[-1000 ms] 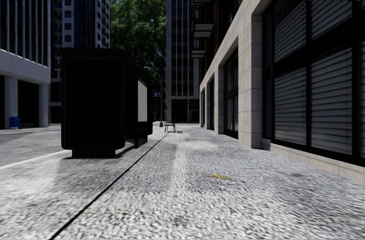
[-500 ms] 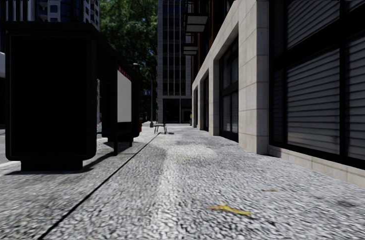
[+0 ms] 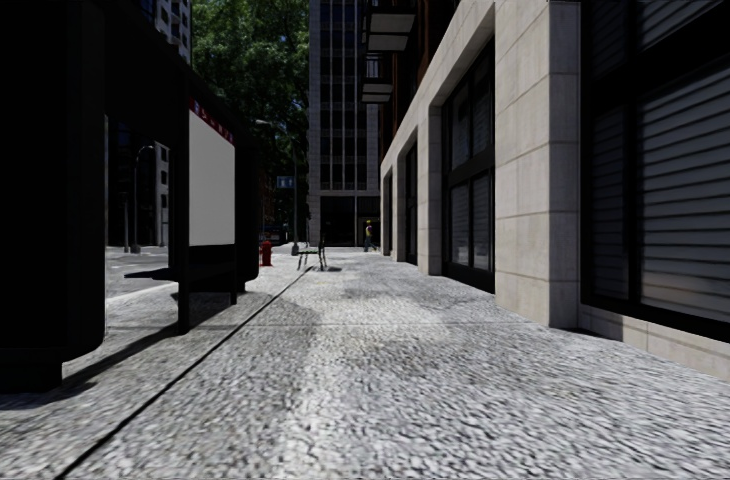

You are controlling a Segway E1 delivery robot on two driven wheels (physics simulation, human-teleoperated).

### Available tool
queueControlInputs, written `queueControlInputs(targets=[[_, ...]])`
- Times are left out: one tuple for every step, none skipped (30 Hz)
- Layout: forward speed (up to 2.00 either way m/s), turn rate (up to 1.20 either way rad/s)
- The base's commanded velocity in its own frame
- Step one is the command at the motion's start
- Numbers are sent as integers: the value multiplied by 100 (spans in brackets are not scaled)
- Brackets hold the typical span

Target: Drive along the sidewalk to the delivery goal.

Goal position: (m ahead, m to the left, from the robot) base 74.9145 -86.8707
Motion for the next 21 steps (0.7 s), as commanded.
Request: queueControlInputs(targets=[[200, 0], [200, 0], [200, 0], [200, 0], [200, 0], [200, 0], [200, 0], [200, 0], [200, 0], [200, 0], [200, 0], [200, 0], [200, 0], [200, 0], [200, 0], [200, 0], [200, 0], [200, 0], [200, 0], [200, 0], [200, 0]])
